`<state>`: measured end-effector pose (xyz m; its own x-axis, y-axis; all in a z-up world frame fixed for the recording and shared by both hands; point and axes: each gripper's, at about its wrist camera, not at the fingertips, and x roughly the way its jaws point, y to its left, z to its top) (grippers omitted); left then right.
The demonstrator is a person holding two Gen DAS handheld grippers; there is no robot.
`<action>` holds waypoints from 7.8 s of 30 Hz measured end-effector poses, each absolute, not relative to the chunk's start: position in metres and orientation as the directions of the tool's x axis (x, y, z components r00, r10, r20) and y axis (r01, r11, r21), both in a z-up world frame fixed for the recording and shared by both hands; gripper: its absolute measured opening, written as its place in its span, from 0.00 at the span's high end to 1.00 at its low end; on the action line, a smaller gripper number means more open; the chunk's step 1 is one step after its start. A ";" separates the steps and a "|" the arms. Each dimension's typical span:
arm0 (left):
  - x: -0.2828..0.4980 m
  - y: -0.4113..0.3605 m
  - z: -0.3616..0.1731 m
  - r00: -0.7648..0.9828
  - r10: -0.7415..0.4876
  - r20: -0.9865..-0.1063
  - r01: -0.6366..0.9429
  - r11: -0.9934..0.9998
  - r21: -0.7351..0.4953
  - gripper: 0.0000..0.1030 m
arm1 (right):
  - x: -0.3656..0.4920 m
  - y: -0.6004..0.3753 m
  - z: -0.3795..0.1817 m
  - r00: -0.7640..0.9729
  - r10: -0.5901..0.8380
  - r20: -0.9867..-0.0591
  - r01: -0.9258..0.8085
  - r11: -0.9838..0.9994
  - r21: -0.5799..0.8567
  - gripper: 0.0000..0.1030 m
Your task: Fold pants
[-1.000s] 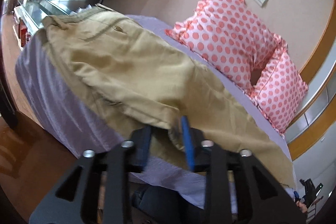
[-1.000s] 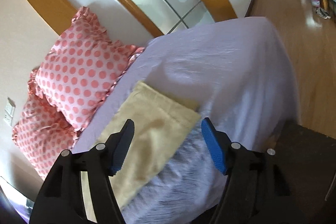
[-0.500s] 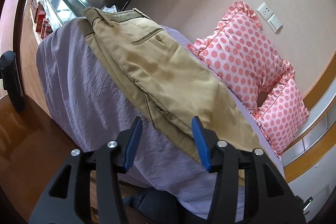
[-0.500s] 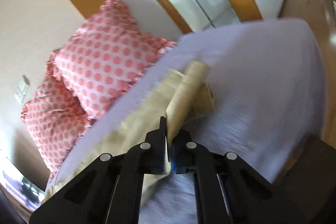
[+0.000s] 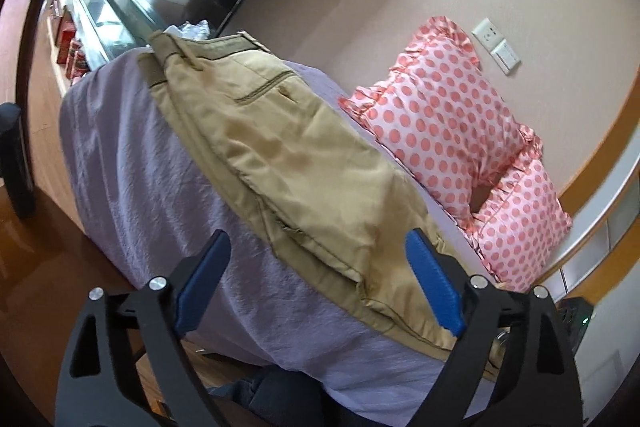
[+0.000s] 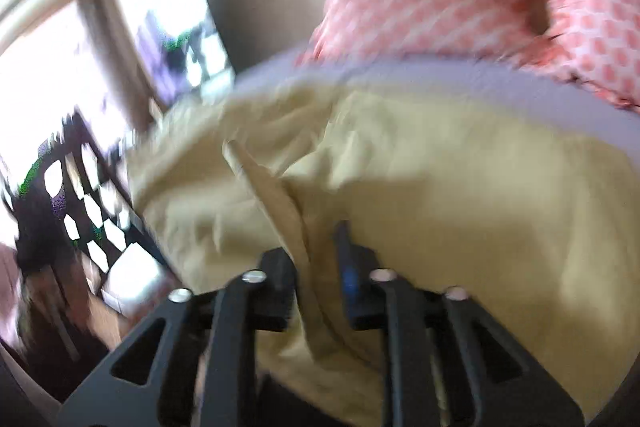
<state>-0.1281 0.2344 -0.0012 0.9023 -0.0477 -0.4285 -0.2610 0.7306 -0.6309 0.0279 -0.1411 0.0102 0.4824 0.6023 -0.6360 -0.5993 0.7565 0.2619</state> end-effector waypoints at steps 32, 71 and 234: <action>-0.048 0.346 0.012 0.817 0.133 -0.562 -0.506 0.631 -0.587 0.93 | 0.019 -0.203 0.023 0.564 0.658 -0.498 -0.515 0.752 0.411 0.16; 0.111 0.095 0.030 0.470 -0.474 -0.744 0.275 0.880 -0.387 0.36 | 0.103 -0.363 -0.015 0.581 0.618 -0.530 -0.186 0.735 0.653 0.62; 0.029 0.007 0.008 0.658 -0.050 -0.751 0.091 0.996 0.014 0.02 | 0.046 -0.238 -0.036 0.694 0.018 -0.720 0.000 1.000 0.025 0.01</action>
<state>0.0292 0.0066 0.0084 0.6584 -0.0497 -0.7510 0.0914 0.9957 0.0142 0.0459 -0.2383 -0.0358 0.6939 0.0184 -0.7198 0.0000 0.9997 0.0255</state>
